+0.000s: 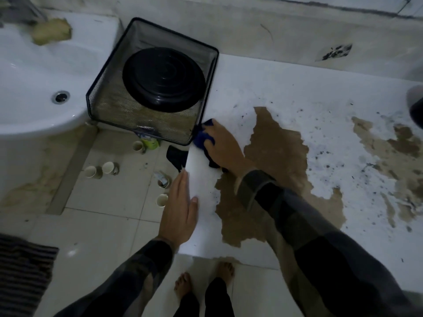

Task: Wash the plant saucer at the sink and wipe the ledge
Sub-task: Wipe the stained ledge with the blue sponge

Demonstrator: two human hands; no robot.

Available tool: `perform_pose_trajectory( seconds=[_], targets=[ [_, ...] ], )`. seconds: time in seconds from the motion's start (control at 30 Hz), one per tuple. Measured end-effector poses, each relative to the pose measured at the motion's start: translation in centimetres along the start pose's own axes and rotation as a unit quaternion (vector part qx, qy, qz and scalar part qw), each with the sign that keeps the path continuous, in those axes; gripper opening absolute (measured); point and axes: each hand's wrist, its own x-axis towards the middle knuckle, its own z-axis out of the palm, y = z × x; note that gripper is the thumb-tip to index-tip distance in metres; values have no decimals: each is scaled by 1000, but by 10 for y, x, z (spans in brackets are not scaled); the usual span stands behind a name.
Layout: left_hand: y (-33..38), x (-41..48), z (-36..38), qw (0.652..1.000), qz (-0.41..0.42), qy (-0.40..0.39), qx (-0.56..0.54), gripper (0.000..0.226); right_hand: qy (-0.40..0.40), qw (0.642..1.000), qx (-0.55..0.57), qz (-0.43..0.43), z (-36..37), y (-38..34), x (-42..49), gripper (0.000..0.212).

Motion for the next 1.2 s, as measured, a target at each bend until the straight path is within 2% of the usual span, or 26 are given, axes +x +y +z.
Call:
perform_pose_trajectory(
  seconds=[0.17,0.23,0.37,0.43,0.53,0.6,0.67,0.77,0.9,1.0,1.13,1.2],
  targets=[
    [-2,-1,1,999,4,29,-24,60,-97,993,13,-72,8,-9,-79,41],
    [1,2,0,997,-3,50,-51,57,-88,990,-18,-108,7,-7,-102,38],
    [5,16,-7,987,-43,102,-113,60,-53,990,-68,-116,1,2,-112,40],
    [3,20,-6,994,-22,72,-83,58,-23,991,-80,-103,4,3,-108,43],
    [-3,11,2,998,-8,24,-52,62,34,994,-99,-10,12,-4,-86,47],
    [-6,1,7,999,-12,13,-40,62,47,993,-103,20,20,-12,-70,49],
    [-7,-4,9,999,-14,18,-30,61,50,994,-96,-2,29,-18,-65,47],
    [-6,-7,6,1000,-5,12,-14,63,24,991,-103,-82,37,-19,-93,42],
    [-3,-21,4,984,123,-63,109,65,25,983,-113,-141,22,4,-138,34],
    [3,-22,7,976,138,-88,145,65,42,979,-145,-140,8,17,-146,34],
    [3,-20,7,975,125,-108,148,66,29,986,-135,-95,6,16,-147,35],
    [-1,-20,4,972,134,-116,154,66,50,986,-142,-73,3,19,-149,30]
  ],
)
